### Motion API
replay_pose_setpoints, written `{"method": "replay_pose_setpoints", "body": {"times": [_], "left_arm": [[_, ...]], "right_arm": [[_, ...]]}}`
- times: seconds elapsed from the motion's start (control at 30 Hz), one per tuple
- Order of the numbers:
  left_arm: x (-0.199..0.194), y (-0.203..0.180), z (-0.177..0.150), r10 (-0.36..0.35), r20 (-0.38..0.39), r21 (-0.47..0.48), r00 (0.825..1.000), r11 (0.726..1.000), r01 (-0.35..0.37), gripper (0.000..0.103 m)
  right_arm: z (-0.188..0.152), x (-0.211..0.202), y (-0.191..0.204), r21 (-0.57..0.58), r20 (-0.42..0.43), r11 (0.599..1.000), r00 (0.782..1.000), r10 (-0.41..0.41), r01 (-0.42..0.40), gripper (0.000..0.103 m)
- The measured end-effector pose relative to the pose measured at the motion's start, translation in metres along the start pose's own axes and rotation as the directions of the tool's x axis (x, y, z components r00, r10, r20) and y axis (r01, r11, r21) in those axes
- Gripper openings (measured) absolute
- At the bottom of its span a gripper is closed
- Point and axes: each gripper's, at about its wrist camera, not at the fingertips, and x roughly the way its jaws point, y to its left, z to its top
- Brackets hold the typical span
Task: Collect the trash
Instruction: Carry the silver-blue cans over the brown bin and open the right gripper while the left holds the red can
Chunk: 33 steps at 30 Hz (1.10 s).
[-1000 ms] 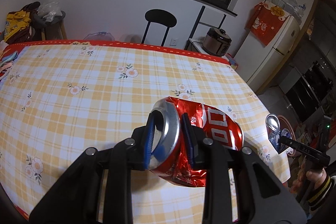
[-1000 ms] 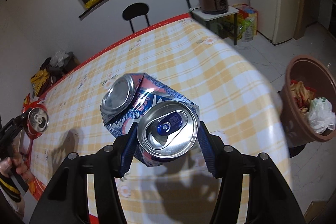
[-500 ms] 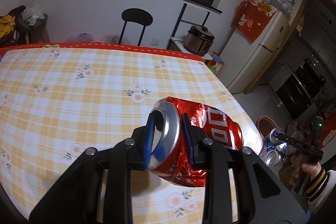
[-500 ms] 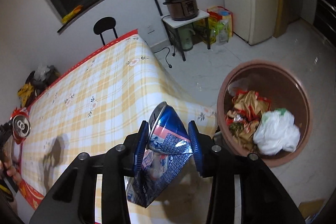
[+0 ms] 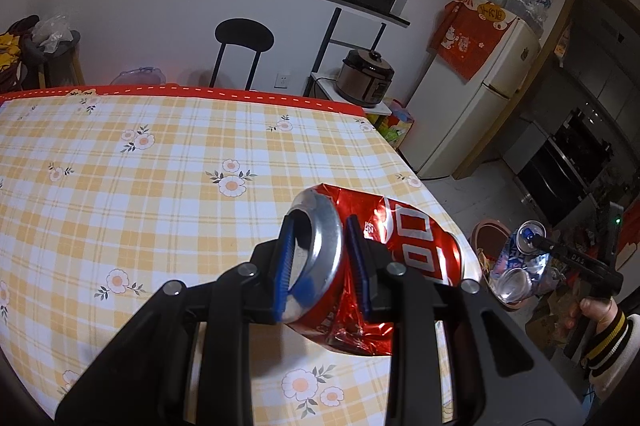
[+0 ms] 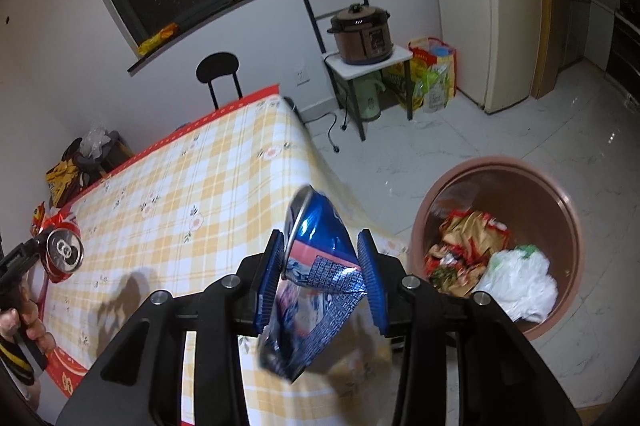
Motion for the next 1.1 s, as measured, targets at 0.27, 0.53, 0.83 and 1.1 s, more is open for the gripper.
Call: {"method": "replay_pose_setpoints", "body": {"times": [0.27, 0.53, 0.83, 1.1], "left_arm": [[-0.005, -0.008, 0.0, -0.001, 0.007, 0.014, 1.0, 1.0, 0.001, 0.029], [-0.004, -0.025, 0.002, -0.001, 0.003, 0.045, 1.0, 0.999, 0.001, 0.029], [0.015, -0.08, 0.011, -0.085, -0.025, 0.151, 0.996, 0.985, 0.088, 0.029], [0.06, -0.185, 0.017, -0.231, -0.106, 0.306, 0.967, 0.918, 0.253, 0.029]], "right_arm": [[0.025, -0.017, -0.041, -0.014, 0.046, 0.994, 0.993, -0.106, 0.107, 0.038], [0.047, -0.02, -0.099, 0.045, 0.053, 0.963, 0.962, -0.269, 0.267, 0.068], [0.035, -0.064, -0.112, 0.121, 0.101, 0.948, 0.946, -0.308, 0.296, 0.094], [0.01, -0.111, -0.109, 0.174, 0.118, 0.938, 0.939, -0.323, 0.3, 0.098]]}}
